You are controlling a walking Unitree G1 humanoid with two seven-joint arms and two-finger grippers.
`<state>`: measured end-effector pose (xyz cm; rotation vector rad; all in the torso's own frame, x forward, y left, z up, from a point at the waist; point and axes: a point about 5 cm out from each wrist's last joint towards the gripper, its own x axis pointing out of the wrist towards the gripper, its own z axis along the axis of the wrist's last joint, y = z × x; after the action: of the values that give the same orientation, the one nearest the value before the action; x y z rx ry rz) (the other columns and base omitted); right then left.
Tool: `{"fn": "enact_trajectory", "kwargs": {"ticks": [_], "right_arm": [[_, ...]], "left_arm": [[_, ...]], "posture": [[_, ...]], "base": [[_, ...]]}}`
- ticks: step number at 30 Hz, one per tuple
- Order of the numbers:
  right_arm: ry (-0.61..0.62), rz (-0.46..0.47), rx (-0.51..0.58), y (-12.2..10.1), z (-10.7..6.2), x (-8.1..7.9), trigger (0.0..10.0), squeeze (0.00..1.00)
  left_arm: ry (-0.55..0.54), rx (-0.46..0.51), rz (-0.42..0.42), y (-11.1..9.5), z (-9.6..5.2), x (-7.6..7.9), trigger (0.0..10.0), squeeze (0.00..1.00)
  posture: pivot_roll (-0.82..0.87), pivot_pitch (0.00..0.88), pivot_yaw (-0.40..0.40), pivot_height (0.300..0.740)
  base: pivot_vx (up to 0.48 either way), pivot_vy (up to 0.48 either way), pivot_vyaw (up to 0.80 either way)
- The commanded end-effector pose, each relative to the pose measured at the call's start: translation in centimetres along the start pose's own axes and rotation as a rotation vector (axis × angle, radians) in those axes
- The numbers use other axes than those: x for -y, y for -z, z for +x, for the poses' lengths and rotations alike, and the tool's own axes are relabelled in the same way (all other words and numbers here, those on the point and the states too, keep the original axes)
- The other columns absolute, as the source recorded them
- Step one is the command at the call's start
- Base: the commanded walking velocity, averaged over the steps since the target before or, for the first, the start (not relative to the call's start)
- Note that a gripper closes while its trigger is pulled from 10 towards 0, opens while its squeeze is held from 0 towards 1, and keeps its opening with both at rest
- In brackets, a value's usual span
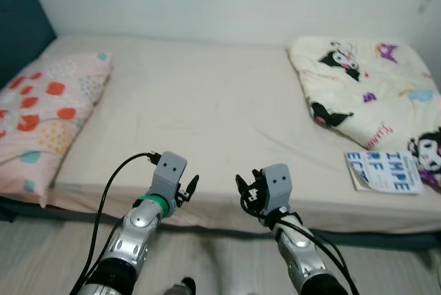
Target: Clean up the room
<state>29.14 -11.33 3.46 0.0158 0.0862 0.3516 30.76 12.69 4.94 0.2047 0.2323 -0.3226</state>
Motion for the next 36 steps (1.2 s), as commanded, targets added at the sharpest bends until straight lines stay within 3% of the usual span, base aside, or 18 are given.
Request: {"fn": "enact_trajectory", "kwargs": {"ticks": [1,36], "right_arm": [[0.019,0.009,-0.012,0.43,-0.45,0.43,10.0,0.0],[0.021,0.002,-0.009,0.32,-0.34,0.47,10.0,0.0]], "left_arm": [[0.018,-0.014,0.005,0.51,-0.1,0.5,10.0,0.0],[0.024,-0.013,0.009,0.58,0.14,0.59,10.0,0.0]], "posture": [[-0.04,0.009,0.042,0.74],[-0.04,0.0,0.048,0.74]], "base": [[0.0,-0.435,0.0],[0.0,-0.345,0.0]]}}
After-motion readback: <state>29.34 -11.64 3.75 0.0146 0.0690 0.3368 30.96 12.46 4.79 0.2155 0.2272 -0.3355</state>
